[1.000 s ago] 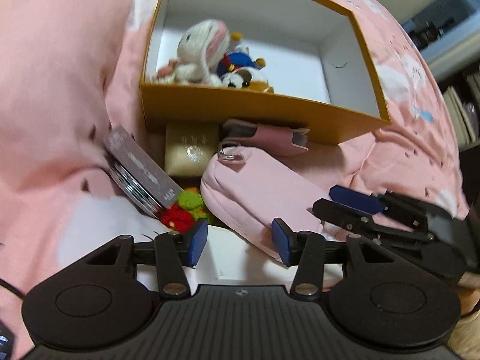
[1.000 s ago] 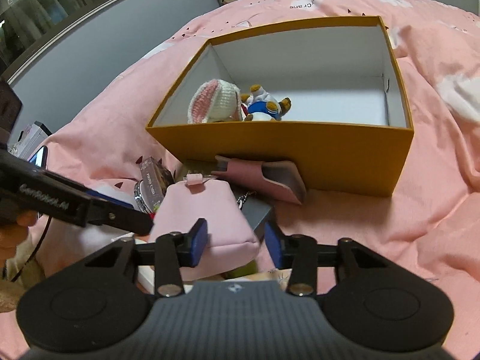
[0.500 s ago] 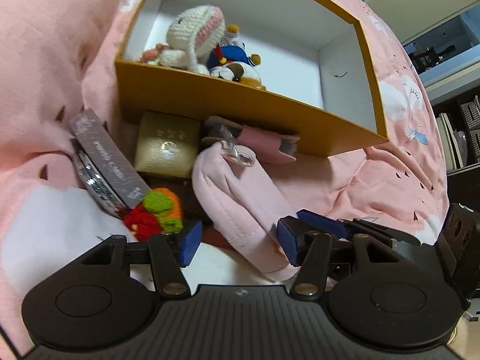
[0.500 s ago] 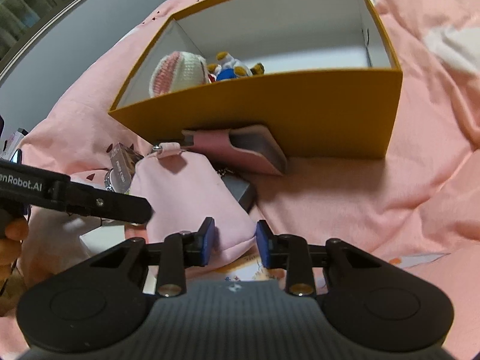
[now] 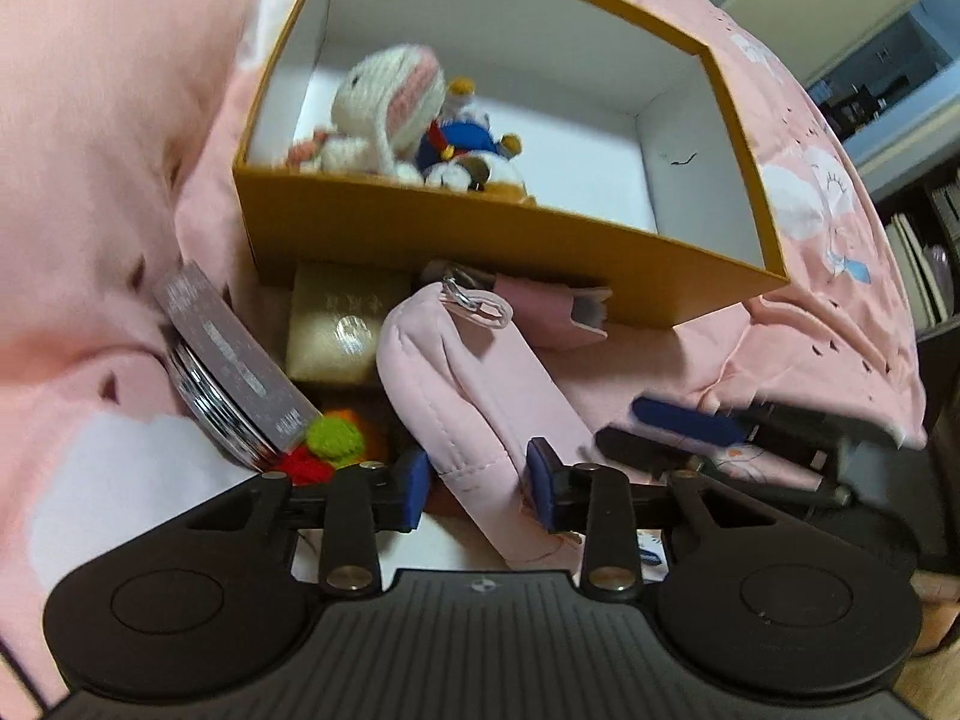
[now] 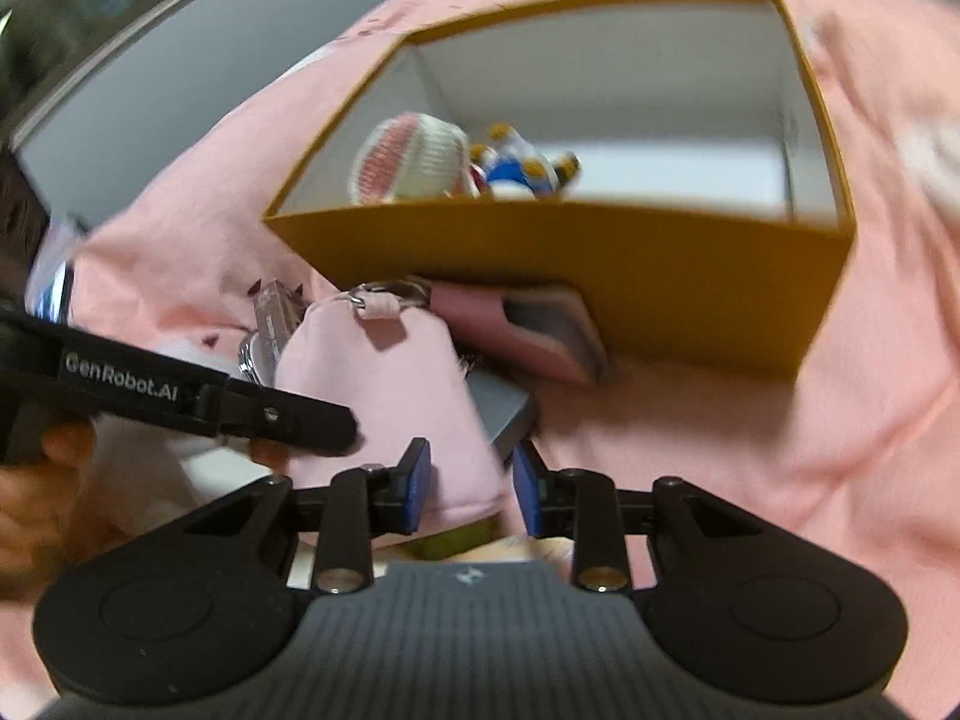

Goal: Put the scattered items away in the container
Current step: 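Grasp the pink pouch with the left gripper while the right grasps the pink card holder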

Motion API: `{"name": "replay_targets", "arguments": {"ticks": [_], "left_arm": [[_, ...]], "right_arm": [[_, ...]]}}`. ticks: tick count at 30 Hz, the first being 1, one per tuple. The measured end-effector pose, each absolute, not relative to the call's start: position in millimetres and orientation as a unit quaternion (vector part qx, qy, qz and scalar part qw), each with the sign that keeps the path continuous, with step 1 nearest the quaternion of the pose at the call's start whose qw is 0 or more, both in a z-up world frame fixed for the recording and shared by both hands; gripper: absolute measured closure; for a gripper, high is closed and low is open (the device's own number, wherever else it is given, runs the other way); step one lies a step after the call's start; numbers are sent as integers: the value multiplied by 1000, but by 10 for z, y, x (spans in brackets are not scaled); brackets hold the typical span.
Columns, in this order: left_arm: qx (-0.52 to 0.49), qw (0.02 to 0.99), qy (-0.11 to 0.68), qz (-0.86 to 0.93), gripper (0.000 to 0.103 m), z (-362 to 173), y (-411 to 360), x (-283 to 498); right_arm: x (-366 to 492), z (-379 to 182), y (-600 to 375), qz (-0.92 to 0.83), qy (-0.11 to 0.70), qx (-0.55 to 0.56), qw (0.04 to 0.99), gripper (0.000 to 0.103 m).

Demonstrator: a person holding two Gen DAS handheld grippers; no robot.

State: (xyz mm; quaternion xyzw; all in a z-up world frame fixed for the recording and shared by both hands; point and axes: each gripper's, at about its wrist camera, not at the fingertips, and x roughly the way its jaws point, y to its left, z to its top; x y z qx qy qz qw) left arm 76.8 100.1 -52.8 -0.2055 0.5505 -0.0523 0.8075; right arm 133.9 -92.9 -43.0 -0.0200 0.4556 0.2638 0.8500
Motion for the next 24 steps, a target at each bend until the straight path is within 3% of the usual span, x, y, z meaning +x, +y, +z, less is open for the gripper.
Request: {"name": "replay_targets", "arguments": {"ticks": [12, 24], "left_arm": [[-122, 826, 547, -65, 67, -236, 1184, 734], [-99, 832, 541, -76, 67, -141, 1271, 654]], "right_arm": [[1481, -321, -406, 352, 346, -320, 808, 69], [1615, -569, -57, 372, 341, -422, 753, 70]]}}
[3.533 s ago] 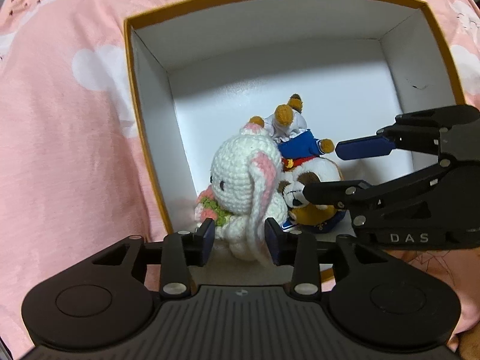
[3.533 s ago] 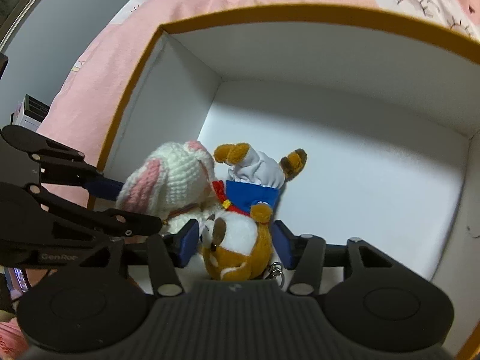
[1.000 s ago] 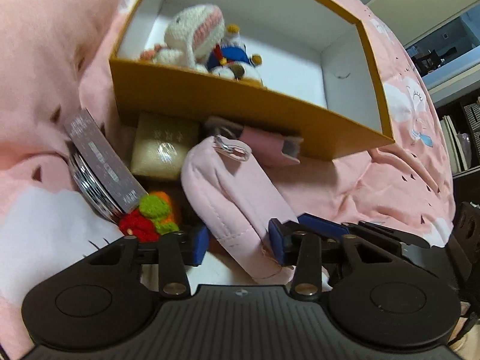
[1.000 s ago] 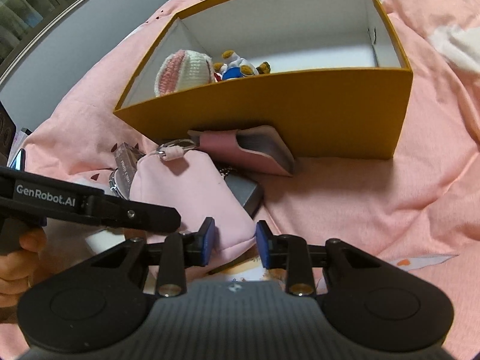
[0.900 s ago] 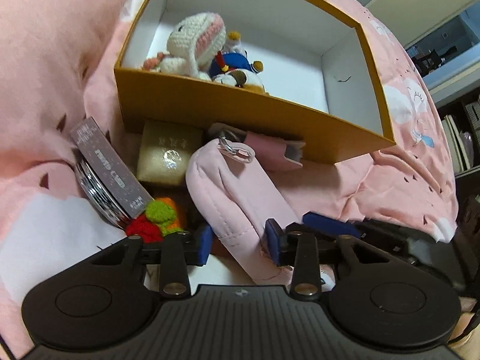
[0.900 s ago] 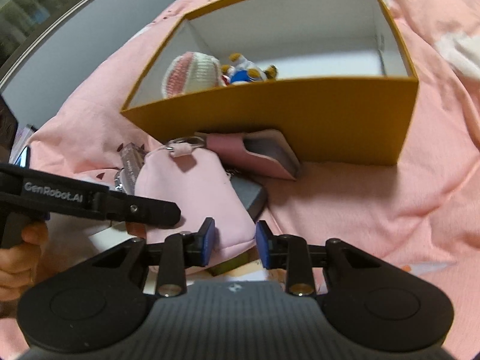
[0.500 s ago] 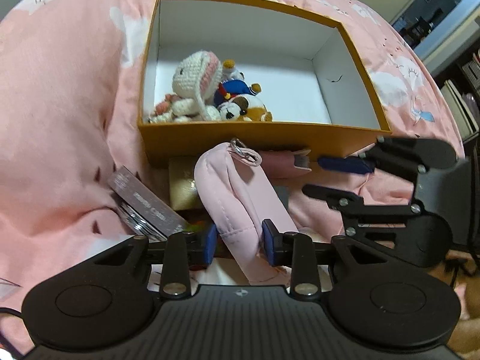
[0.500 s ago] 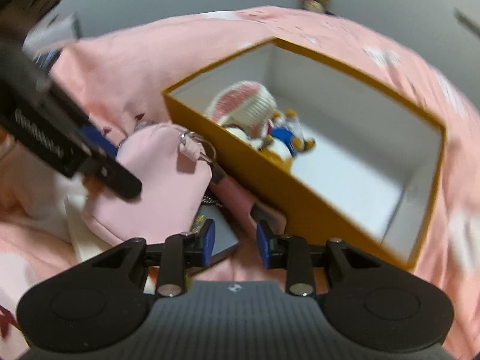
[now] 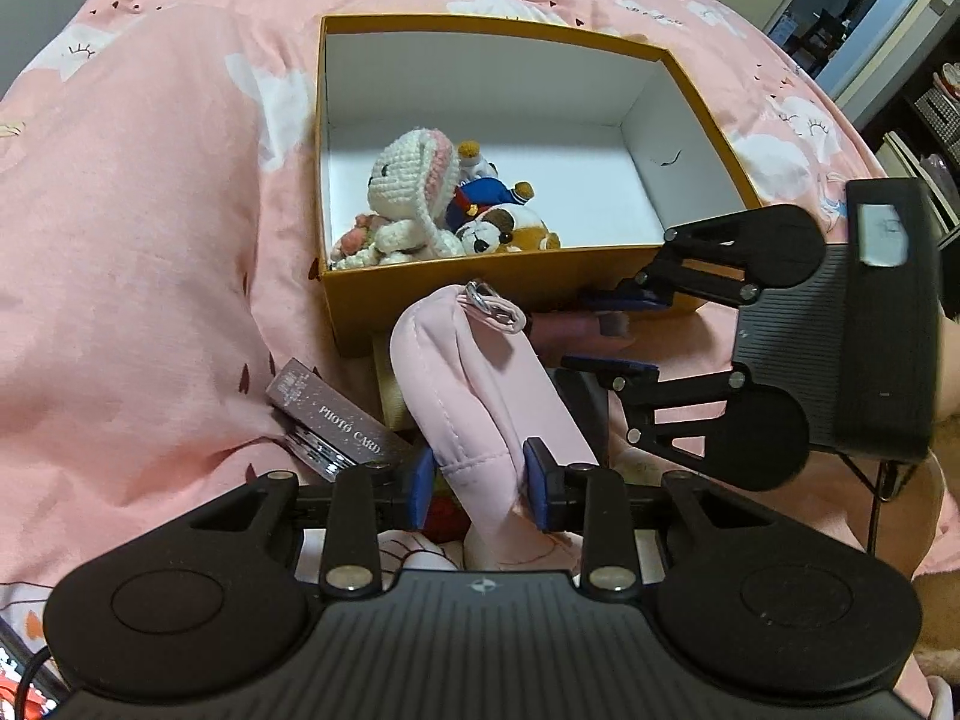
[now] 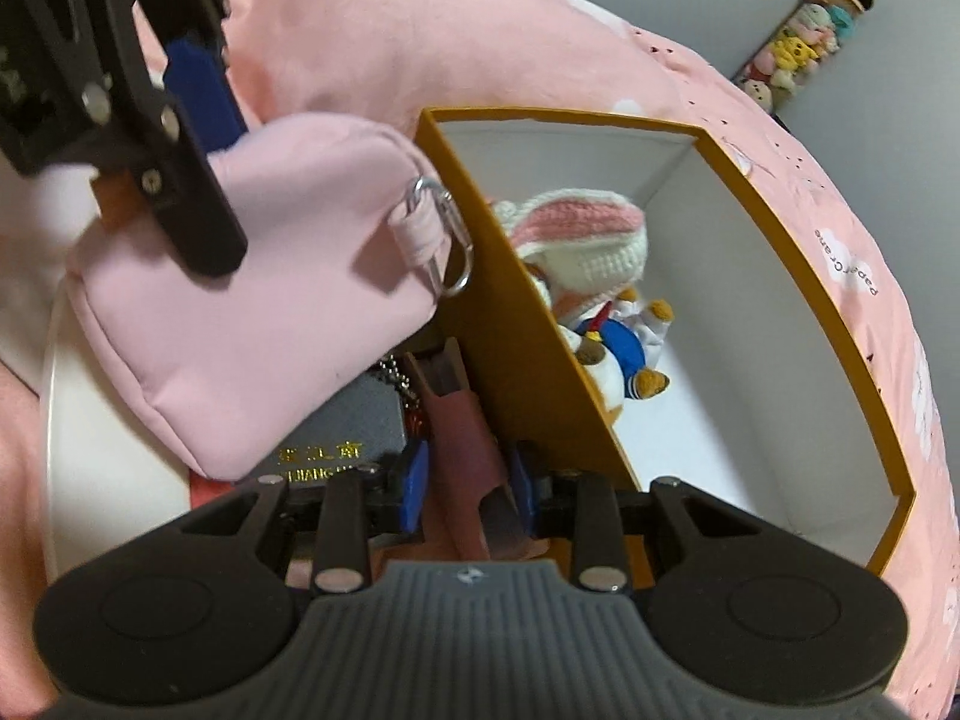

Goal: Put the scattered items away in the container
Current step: 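Grasp the pink pouch with the left gripper while the right grasps the pink card holder, then carry the pink pouch and pink card holder over the box with both grippers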

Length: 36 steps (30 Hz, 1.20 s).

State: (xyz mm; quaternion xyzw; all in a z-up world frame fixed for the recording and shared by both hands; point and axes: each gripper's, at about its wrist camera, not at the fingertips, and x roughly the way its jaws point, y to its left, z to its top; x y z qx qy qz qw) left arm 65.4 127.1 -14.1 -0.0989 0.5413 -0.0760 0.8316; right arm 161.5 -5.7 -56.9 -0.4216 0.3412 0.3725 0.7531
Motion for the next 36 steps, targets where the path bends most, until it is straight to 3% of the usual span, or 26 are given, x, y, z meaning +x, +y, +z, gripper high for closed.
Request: {"name": "replay_targets", "arguments": {"ticks": [6, 15, 24, 36], "left_arm": [[-98, 834, 539, -71, 67, -124, 1322, 630], [-94, 845, 521, -76, 68, -52, 1328, 606], [-84, 863, 489, -97, 69, 240, 1242, 537], [-22, 899, 418, -131, 70, 786, 1083, 767]], "right_arm": [[1547, -737, 86, 370, 333, -493, 714, 77], [1479, -657, -43, 364, 336, -480, 724, 80], [1178, -132, -372, 344, 317, -451, 760, 80], [1395, 777, -800, 288, 300, -307, 856, 80]]}}
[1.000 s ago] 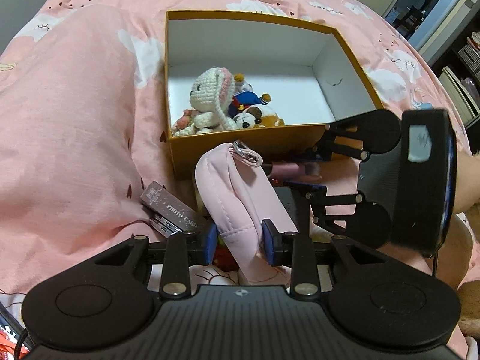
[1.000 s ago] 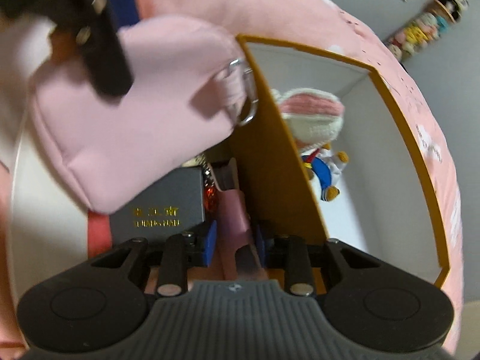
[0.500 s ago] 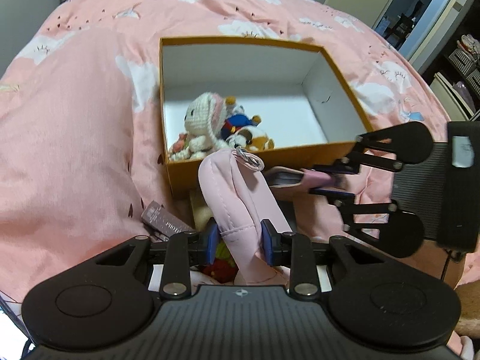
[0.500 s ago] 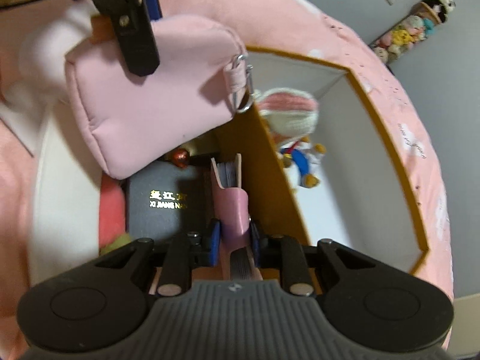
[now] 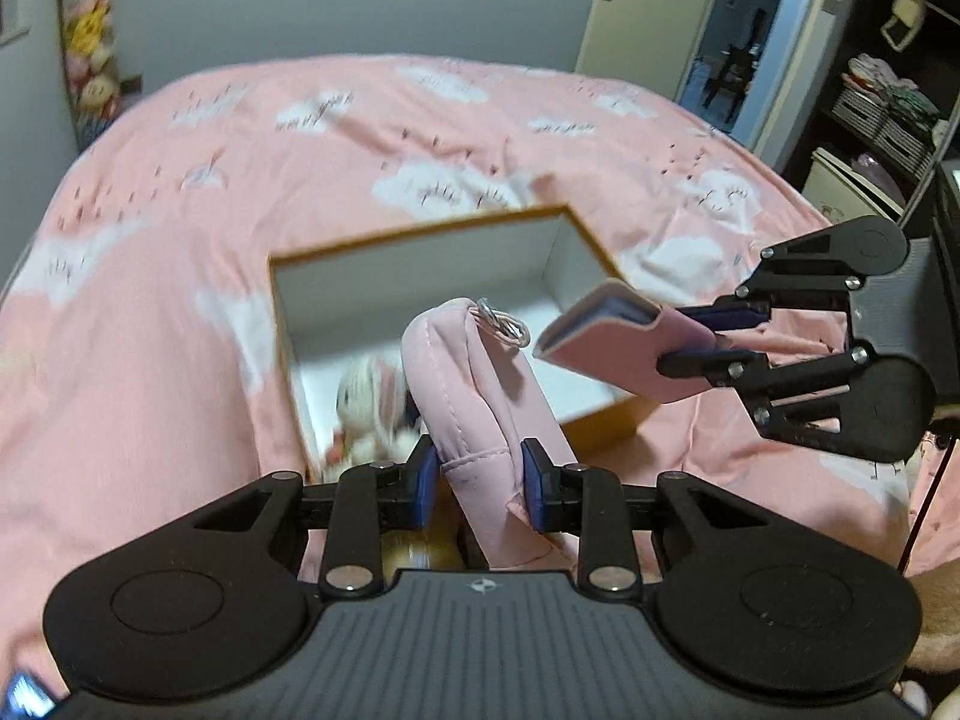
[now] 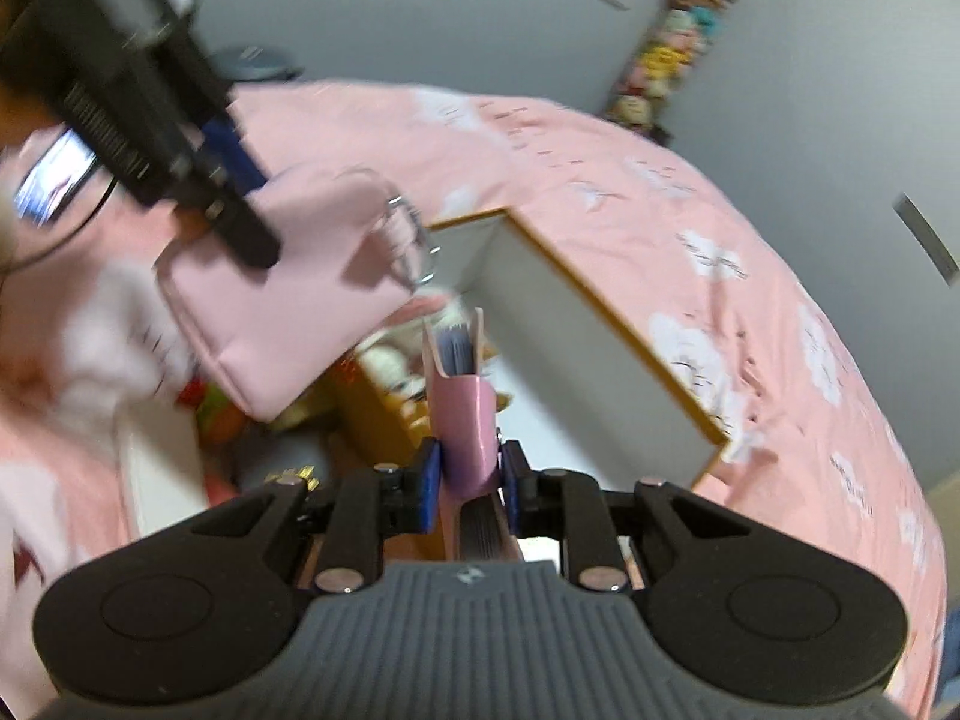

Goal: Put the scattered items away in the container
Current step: 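Carry the pink pouch and pink card holder over the box with both grippers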

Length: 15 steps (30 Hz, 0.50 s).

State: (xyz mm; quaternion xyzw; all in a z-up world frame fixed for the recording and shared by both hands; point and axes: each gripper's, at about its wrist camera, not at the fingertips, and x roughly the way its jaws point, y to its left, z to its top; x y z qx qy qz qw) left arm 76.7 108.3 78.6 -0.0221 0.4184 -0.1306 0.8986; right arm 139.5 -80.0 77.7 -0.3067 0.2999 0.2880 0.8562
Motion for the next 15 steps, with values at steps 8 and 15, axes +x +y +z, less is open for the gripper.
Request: {"name": "replay_targets", "arguments": {"ticks": [8, 15], "left_arm": [[5, 904, 391, -172, 70, 728, 859, 1383], [-10, 885, 424, -191, 70, 188, 731, 1968]], "right_arm": [[1949, 808, -977, 234, 320, -200, 896, 80], [2406, 609, -1184, 192, 356, -105, 908, 80]]}}
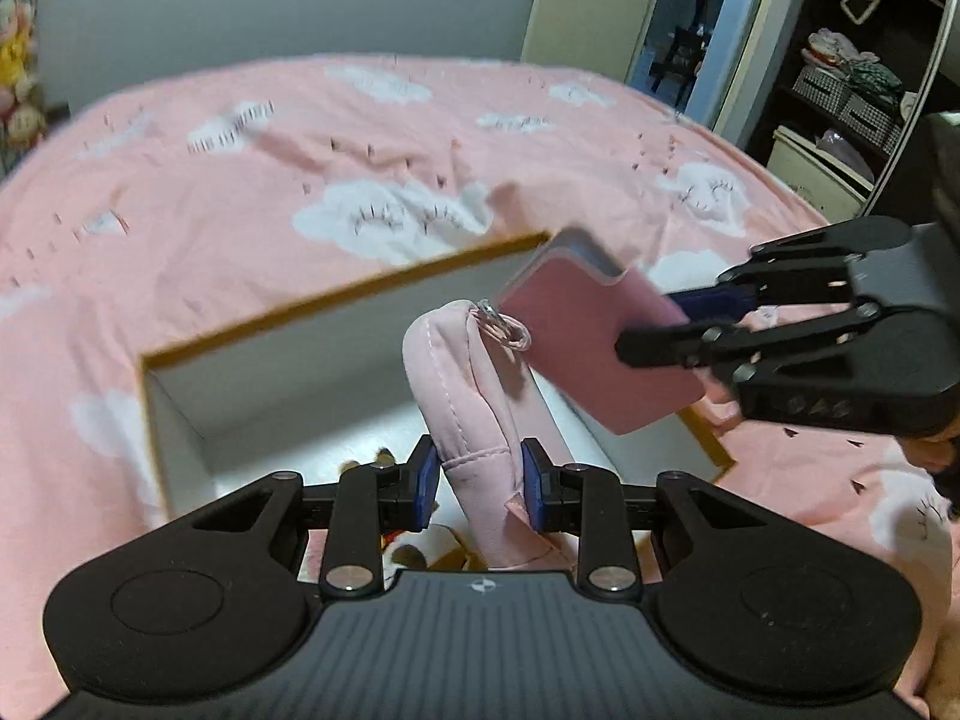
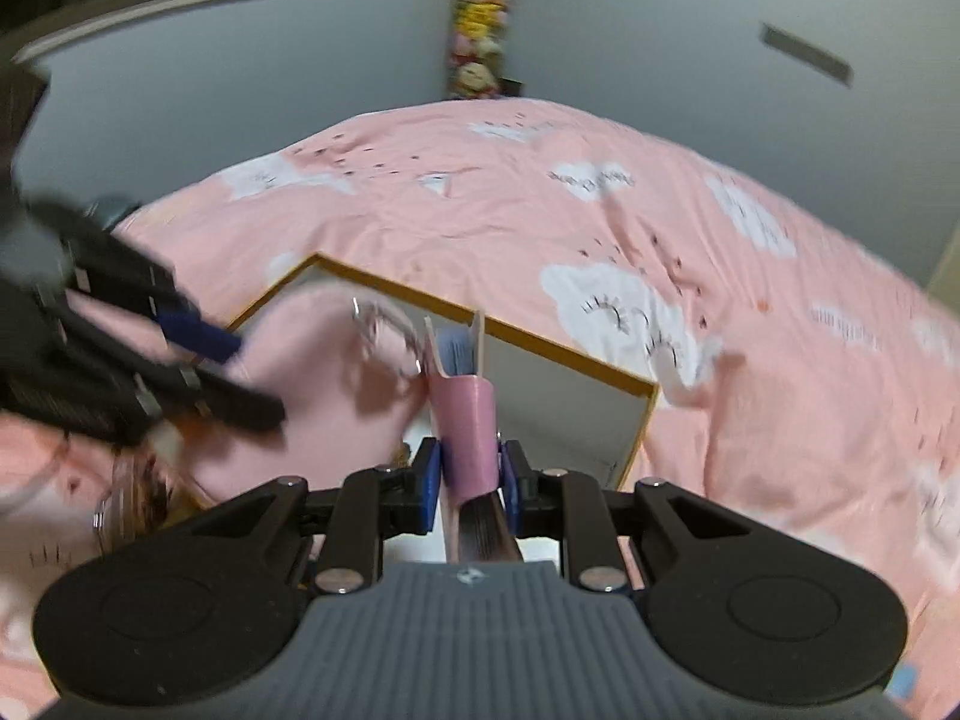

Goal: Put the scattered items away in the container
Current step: 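Carry the pink pouch and pink card holder over the box with both grippers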

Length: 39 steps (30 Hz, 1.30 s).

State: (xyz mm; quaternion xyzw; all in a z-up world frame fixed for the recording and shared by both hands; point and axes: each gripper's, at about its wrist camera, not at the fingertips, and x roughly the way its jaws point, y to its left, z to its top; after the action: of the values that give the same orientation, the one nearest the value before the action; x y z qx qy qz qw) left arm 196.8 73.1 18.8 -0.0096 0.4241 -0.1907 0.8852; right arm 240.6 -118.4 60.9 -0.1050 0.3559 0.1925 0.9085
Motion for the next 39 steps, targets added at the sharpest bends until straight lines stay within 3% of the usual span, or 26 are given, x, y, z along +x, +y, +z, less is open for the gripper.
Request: {"name": "replay_targets", "arguments": {"ticks": [17, 22, 26, 27, 29, 30, 33, 37, 39], "left_arm": [[-56, 809, 538, -229, 69, -751, 547, 2445], [-59, 803, 551, -219, 63, -806, 602, 2480], [-51, 817, 536, -208, 46, -678, 636, 2402], [-41, 823, 529, -202, 46, -635, 641, 2377], [-28, 827, 522, -205, 51, -557, 655, 2326], [-28, 828, 521, -207, 62, -532, 665, 2311], [-18, 822, 529, -209, 76, -552, 630, 2315], [-18, 814, 541, -211, 86, -683, 547, 2323], [-19, 810, 548, -207, 86, -779, 487, 2360]], "right_arm": [[2818, 106, -1355, 169, 444, -30, 879, 80], [2828, 51, -1312, 166, 449, -25, 878, 80], [2811, 82, -1300, 159, 441, -30, 883, 80], [2803, 101, -1309, 159, 440, -26, 884, 80], [2784, 144, -1328, 161, 437, -18, 885, 80], [2777, 162, -1340, 162, 436, -11, 885, 80], [2777, 179, -1370, 170, 446, 20, 879, 80], [2809, 121, -1353, 174, 461, 40, 870, 80], [2818, 95, -1336, 166, 462, 36, 870, 80]]}}
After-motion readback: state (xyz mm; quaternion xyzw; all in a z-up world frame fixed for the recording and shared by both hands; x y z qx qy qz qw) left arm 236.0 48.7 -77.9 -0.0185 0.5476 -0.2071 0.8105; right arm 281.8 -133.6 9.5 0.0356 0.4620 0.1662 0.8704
